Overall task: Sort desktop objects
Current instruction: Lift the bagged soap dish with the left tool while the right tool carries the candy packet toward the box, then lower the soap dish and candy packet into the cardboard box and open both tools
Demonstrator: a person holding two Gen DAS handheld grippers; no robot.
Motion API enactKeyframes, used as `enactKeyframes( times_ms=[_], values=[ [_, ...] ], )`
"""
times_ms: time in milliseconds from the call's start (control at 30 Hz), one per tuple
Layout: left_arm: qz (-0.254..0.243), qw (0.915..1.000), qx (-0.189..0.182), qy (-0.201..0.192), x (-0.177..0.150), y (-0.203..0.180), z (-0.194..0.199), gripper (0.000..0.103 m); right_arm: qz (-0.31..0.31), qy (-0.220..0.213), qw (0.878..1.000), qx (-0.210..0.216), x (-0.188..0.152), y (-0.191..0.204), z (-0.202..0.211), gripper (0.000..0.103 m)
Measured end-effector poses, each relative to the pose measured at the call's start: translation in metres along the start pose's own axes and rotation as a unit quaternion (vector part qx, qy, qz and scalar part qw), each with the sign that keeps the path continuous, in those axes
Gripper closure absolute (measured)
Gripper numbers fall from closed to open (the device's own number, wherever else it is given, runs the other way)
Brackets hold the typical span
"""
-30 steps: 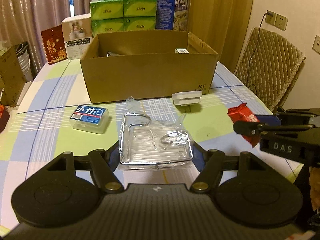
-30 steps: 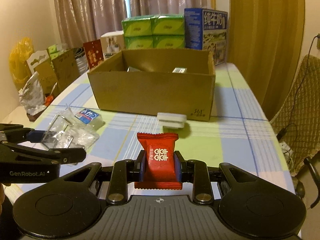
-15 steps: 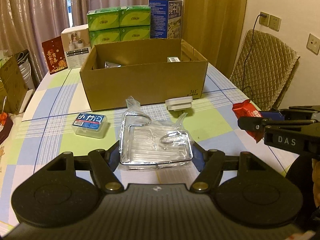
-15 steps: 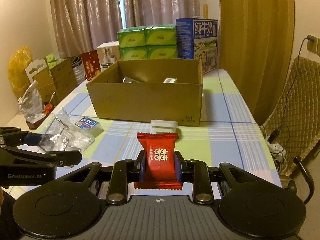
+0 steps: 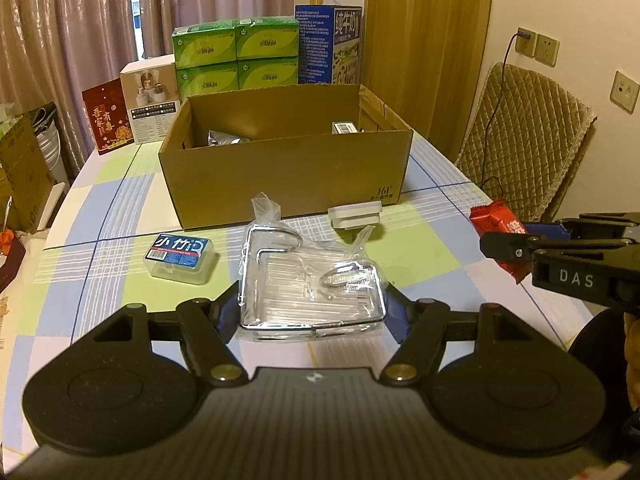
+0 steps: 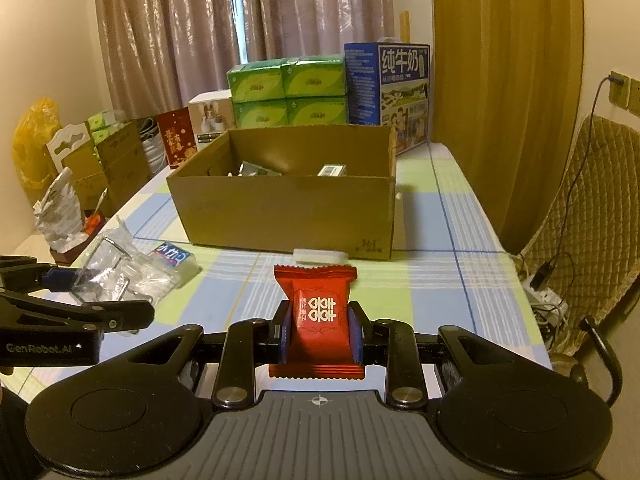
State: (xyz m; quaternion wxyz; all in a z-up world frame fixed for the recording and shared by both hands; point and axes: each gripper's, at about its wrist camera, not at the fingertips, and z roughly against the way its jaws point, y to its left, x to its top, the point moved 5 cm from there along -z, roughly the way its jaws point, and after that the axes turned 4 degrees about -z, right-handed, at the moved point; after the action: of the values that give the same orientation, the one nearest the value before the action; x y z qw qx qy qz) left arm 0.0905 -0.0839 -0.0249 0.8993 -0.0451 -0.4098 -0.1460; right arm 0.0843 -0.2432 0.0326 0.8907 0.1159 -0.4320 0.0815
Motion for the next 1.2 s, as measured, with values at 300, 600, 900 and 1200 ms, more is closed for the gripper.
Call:
enactKeyframes(
  times_ms=[300,600,900,1200],
  values=[
    [-0.001,0.9999,0.007,-0.015,0.034,0.022,-0.007,0.037,0.016,-0.016,1.000,-0.004,0.044,-0.010,-0.010,0.077],
    [0.000,0.9996,0.008,-0.028,0.079,0.050,-0.023,0.037,0.009,-0.022,1.000,0.006,0.094,-0.016,-0.038,0.077],
    [0.001,0.9996,0.001,-0.029,0.119,0.066,-0.054,0.037,0.010,-0.008,1.000,0.013,0.128,-0.017,-0.079,0.077],
    [-0.001,0.9998,-0.008,-0.017,0.139,0.076,-0.091,0.037,0.022,0.004,1.000,0.011,0.150,-0.016,-0.117,0.077]
  ],
)
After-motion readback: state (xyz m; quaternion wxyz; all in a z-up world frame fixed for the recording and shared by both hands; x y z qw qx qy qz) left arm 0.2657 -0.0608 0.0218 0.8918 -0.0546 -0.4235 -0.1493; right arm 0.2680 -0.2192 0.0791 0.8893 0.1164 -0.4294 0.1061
